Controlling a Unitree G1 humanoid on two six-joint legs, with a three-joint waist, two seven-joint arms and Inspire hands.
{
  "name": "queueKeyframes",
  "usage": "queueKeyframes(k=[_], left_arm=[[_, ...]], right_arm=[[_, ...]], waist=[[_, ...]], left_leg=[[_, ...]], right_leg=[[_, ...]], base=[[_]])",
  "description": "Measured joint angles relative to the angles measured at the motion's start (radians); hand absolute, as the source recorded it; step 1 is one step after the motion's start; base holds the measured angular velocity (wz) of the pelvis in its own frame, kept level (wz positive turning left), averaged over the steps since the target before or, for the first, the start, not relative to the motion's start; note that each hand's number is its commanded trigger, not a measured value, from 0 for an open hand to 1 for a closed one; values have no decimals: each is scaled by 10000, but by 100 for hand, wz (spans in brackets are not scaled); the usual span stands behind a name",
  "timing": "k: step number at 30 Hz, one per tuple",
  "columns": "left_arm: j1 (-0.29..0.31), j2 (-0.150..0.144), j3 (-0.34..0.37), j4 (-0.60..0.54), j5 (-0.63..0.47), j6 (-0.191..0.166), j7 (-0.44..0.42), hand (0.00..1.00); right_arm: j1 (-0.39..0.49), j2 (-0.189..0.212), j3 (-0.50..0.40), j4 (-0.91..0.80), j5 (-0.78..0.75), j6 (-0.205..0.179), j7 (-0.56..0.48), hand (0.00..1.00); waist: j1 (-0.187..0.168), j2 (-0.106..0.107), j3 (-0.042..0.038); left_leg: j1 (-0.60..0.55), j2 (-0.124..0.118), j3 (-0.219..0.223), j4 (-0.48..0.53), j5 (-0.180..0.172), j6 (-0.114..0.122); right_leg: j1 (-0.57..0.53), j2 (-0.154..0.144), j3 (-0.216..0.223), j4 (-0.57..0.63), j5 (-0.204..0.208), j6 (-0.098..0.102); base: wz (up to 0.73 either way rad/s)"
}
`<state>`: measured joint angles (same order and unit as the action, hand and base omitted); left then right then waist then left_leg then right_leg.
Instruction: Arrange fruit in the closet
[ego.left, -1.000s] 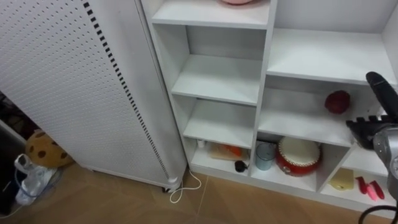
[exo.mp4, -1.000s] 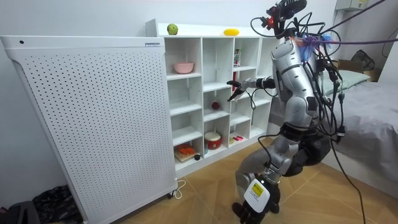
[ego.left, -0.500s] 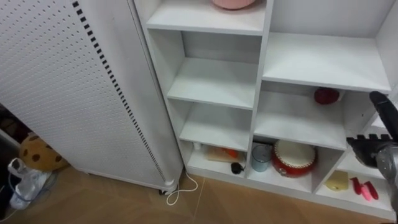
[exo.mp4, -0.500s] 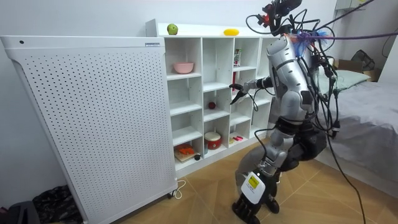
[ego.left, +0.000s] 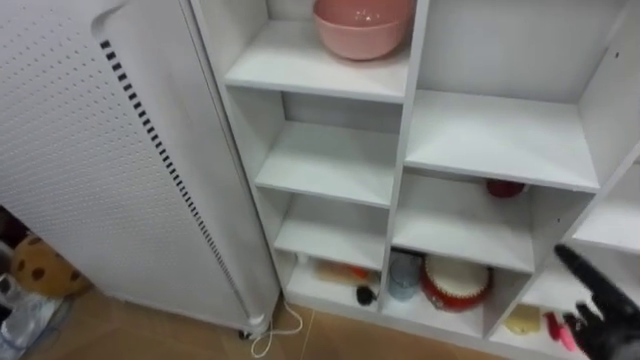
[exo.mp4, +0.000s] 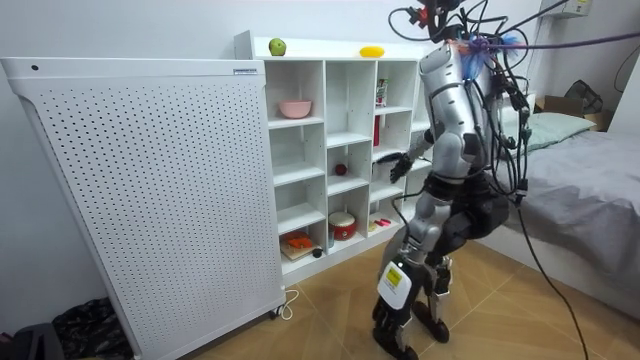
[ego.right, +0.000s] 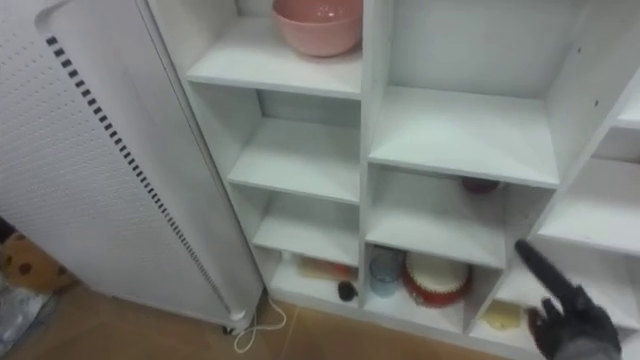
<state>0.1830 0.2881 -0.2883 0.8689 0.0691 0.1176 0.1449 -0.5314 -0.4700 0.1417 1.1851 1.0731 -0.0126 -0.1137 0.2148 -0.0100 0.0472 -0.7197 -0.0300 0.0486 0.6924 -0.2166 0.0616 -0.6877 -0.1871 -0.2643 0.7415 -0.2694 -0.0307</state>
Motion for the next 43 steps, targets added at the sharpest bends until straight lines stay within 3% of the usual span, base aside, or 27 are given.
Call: queueKeyframes(k=[5, 8, 12, 14, 16, 19, 26, 33, 39, 43], left_arm=[[-394, 17, 161, 745, -117, -171, -1, 0], [-448, 15, 167, 989, -98, -352, -45, 0], [-351, -35, 323, 1206, -105, -422, 44, 0], [-45, -156, 520, 1334, 48, -523, 129, 0], [235, -225, 794, 1379, 229, -526, 247, 0], [688, -521, 1538, 1450, 475, -516, 378, 0], [817, -1076, 2114, 1826, 1017, -515, 503, 0], [715, -1189, 2237, 1850, 1014, -35, 602, 0], [608, -1319, 3192, 2135, 1224, 306, 358, 0], [565, -1410, 3287, 2140, 1454, 374, 162, 0]], right_arm=[[1594, 193, 1160, 195, -3379, 232, 825, 0], [2495, 546, 1412, 233, -4716, 222, 962, 0], [3764, 1300, 1512, 252, -5741, 229, 1243, 0], [4807, 1644, 1515, 261, -5955, 228, 1296, 0], [5433, 1818, 1486, 214, -6139, 227, 1340, 0], [6166, 2126, 1089, 220, -6328, 229, 1534, 0], [6459, 2681, 704, 224, -6371, 127, 1595, 0], [6433, 2886, 595, 246, -6308, 360, 1572, 0], [6534, 3134, -505, 373, -6419, 578, 1495, 0], [6473, 3148, -643, 626, -6421, 581, 1594, 0]], waist=[[-80, 6, -8], [-251, 3, -45], [-553, -27, -162], [-705, -134, -317], [-867, -226, -403], [-1143, -216, -408], [-1482, -407, -454], [-1705, -413, -471], [-1944, -342, -461], [-2031, -285, -462]], left_leg=[[876, 175, -74, -270, -181, -66], [1480, 251, -107, -596, -191, -86], [2402, 340, -245, -1178, -177, -142], [3280, 270, -211, -1880, -96, -174], [3939, 177, -211, -2472, 17, -180], [5045, 193, -196, -3168, 64, -189], [6494, 159, -101, -4059, 99, -135], [7296, 167, 41, -4630, 70, -149], [7507, 176, 70, -4755, 43, -163], [7523, 174, 81, -4700, 28, -163]], right_leg=[[1051, 246, -145, -632, -2, 71], [1752, 391, -255, -1165, 106, 89], [2910, 678, -401, -2152, 327, 210], [3762, 674, -532, -2805, 476, 312], [4359, 682, -528, -3266, 536, 389], [5523, 890, -423, -4220, 810, 413], [6949, 1141, -373, -5332, 980, 521], [7672, 1208, -337, -5754, 1018, 554], [7837, 1223, -309, -5736, 1017, 557], [7861, 1225, -259, -5725, 1020, 554]], base=[[-6], [0], [5], [0], [0], [-4], [0], [-6], [-5], [0]])
